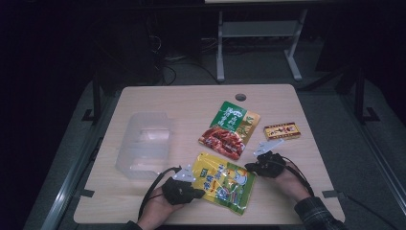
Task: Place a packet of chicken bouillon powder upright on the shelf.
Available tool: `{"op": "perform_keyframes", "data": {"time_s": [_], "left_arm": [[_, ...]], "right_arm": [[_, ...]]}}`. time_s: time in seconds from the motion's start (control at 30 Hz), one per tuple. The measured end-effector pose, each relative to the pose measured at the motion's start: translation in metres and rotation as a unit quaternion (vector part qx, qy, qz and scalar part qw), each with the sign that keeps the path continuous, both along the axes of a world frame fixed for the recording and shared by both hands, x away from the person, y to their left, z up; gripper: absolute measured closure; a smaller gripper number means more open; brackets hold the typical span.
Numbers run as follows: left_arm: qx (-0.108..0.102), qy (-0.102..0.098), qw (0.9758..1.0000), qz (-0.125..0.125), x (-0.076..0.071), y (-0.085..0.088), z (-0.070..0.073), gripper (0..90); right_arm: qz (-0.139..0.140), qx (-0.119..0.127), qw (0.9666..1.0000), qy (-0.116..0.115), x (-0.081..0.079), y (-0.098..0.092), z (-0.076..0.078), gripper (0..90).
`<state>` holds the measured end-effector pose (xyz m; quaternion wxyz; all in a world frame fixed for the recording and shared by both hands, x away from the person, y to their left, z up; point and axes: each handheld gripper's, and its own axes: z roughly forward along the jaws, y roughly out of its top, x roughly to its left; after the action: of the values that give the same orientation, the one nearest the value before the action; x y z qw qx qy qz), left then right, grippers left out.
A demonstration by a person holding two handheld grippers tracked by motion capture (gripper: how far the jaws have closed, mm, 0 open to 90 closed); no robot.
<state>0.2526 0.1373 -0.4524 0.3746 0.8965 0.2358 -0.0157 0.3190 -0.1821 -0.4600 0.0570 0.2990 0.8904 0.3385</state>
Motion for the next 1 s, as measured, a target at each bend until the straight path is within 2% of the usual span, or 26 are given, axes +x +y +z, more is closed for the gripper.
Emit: {"op": "perform_keyframes", "data": {"time_s": [0.13,0.43,0.47,0.5,0.6,0.63,0.7,0.9,0.93,0.97,1.0], "left_arm": [[0.001,-0.001,1.0,0.009,0.003,0.003,0.0,89.7],[0.003,-0.005,0.9998,0.021,0.009,0.011,0.002,89.7],[0.003,-0.005,0.9996,0.026,0.011,0.013,0.003,89.7],[0.003,-0.005,0.9996,0.026,0.011,0.013,0.003,89.7],[0.002,-0.004,0.9994,0.034,0.016,0.017,0.003,89.7],[0.002,-0.004,0.9994,0.034,0.016,0.017,0.003,89.7],[0.001,-0.005,0.9992,0.038,0.019,0.019,0.003,89.7],[-0.003,0.0,0.9989,0.048,0.028,0.023,0.003,89.7],[-0.002,-0.001,0.9989,0.046,0.029,0.023,0.003,89.7],[-0.002,-0.001,0.9989,0.046,0.029,0.023,0.003,89.7],[-0.001,-0.004,0.9988,0.049,0.03,0.023,0.003,89.7]], "right_arm": [[0.018,0.0,0.9998,0.011,-0.004,0.005,-0.001,89.9],[0.058,0.005,0.9981,0.021,-0.014,0.015,-0.002,90.0],[0.071,0.008,0.9971,0.025,-0.018,0.018,-0.002,89.9],[0.071,0.008,0.9971,0.025,-0.018,0.018,-0.002,89.9],[0.094,0.008,0.9952,0.029,-0.025,0.025,-0.002,89.9],[0.093,0.012,0.995,0.035,-0.027,0.026,-0.002,90.0],[0.099,0.009,0.9945,0.032,-0.028,0.027,-0.002,90.0],[0.136,0.021,0.99,0.031,-0.039,0.034,0.001,90.0],[0.148,0.02,0.9884,0.025,-0.039,0.036,0.0,90.0],[0.148,0.02,0.9884,0.025,-0.039,0.036,0.0,90.0],[0.161,0.021,0.9863,0.029,-0.043,0.041,-0.001,90.0]]}}
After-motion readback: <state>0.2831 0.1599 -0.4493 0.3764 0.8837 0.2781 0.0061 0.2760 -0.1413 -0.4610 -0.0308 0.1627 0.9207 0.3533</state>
